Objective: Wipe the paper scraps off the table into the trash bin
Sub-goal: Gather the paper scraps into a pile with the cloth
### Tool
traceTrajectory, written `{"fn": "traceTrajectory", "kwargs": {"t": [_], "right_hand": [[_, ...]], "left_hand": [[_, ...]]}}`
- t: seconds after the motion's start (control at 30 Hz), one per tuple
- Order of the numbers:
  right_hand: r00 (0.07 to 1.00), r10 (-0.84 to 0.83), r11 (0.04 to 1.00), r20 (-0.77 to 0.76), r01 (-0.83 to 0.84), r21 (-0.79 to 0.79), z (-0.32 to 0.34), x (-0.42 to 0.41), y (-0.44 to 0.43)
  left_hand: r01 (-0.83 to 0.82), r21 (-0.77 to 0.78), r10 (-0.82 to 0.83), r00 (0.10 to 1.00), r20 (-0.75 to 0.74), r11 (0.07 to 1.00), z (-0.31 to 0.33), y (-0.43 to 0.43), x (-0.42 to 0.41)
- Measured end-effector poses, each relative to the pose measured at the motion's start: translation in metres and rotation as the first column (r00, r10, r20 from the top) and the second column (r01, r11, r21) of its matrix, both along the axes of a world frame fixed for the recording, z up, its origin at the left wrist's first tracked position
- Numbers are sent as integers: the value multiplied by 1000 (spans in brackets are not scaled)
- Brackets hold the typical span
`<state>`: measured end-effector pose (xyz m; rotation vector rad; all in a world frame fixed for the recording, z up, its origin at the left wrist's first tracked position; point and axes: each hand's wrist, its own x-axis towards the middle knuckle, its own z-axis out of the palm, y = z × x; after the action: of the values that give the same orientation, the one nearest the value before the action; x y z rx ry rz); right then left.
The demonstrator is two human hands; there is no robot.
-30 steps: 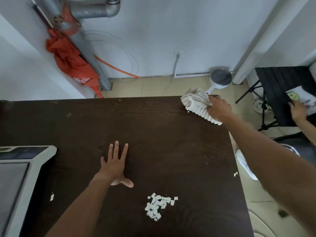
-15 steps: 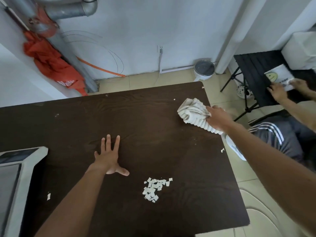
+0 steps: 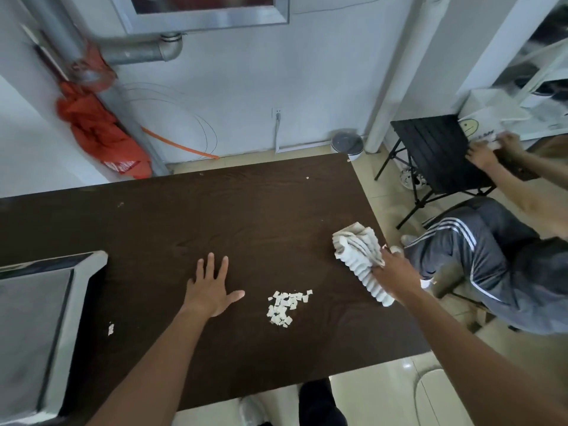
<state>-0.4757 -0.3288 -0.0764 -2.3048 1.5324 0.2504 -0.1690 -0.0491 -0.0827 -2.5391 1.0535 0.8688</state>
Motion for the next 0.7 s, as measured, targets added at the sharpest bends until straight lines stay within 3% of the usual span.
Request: {"fn": "traceTrajectory", "kwargs": {"t": [0.27,0.37,0.47,0.7], "right_hand": [[1000,17,996,-24,-15,90,-2,2,102],[999,41,989,35,-46,138,-10,7,121],[986,-23,976,166,-14,219,-5,17,108],[961,-74,993,266,46,112,21,63,18]], "left_hand": [[78,-36,-79,996,-45,996,-2,42,-45],[78,-45,-80,995,-57,996,-3,57,-54],[48,-52,-51,997,-64,997,-3,64,-61],[-111,-71,104,990,-93,991,-3,54,-68]]}}
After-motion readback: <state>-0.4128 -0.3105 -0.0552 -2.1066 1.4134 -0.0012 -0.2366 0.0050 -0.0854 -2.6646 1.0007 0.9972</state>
